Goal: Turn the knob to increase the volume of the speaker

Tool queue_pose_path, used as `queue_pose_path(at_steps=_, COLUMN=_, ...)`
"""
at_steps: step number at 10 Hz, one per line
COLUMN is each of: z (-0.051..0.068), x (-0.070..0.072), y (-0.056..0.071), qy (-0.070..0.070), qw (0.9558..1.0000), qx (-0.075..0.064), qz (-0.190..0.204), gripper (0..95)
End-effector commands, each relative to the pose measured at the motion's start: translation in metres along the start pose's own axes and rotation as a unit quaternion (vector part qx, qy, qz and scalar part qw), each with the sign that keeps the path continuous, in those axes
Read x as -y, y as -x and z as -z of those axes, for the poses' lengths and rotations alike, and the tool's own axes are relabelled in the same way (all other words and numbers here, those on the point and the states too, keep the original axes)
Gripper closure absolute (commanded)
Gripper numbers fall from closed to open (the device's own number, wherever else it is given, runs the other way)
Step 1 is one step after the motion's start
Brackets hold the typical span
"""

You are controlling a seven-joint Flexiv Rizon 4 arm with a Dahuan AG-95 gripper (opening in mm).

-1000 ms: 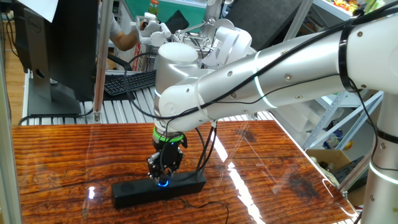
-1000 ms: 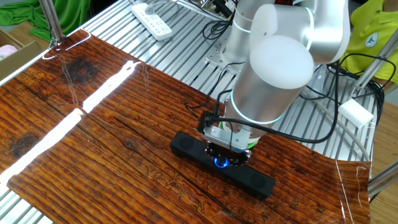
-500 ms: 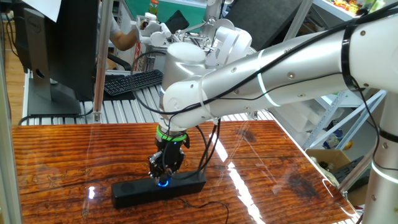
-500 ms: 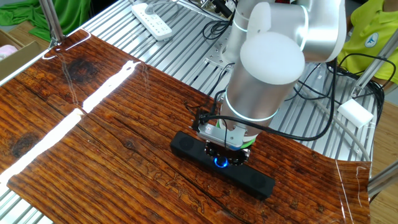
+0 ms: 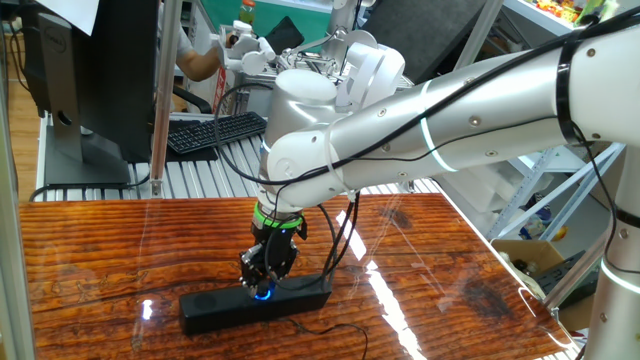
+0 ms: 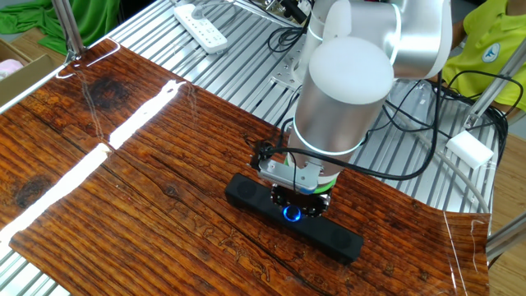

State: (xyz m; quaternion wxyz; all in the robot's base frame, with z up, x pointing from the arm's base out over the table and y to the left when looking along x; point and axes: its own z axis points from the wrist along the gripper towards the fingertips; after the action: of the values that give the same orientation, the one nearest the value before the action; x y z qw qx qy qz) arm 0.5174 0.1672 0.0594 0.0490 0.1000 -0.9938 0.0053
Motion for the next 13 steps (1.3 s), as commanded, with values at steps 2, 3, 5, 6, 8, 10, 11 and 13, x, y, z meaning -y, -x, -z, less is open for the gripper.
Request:
queue_pose_path(at_steps=2, z=-0.0020, x=-0.0005, y=-0.0055, qy=0.001, qw=1.0000, qx=0.002, qz=-0.001, gripper=57.0)
queue_pose_path(at_steps=3, z=-0.0011, x=-0.0005, y=-0.0060, qy=0.000, qw=1.0000, qx=0.002, qz=-0.001, gripper=57.0)
queue_pose_path(at_steps=5, z=-0.0013, x=-0.0007, y=-0.0077, qy=-0.001, qw=1.0000, qx=0.002, qz=-0.001, gripper=57.0)
queue_pose_path(at_steps=6, z=-0.0014, x=-0.0007, y=-0.0080, qy=0.000, qw=1.0000, qx=0.002, qz=-0.002, gripper=57.0)
queue_pose_path(at_steps=8, z=-0.0016, x=-0.0008, y=-0.0083, qy=-0.001, qw=1.0000, qx=0.002, qz=0.002, gripper=95.0)
queue_pose_path(at_steps=10, z=-0.0015, x=-0.0008, y=-0.0083, qy=-0.002, qw=1.0000, qx=0.002, qz=0.005, gripper=95.0)
queue_pose_path(at_steps=11, z=0.0002, x=-0.0007, y=-0.0086, qy=-0.004, qw=1.0000, qx=0.001, qz=0.006, gripper=95.0)
queue_pose_path(at_steps=13, z=0.0002, x=-0.0007, y=-0.0082, qy=-0.004, qw=1.0000, qx=0.002, qz=0.006, gripper=95.0)
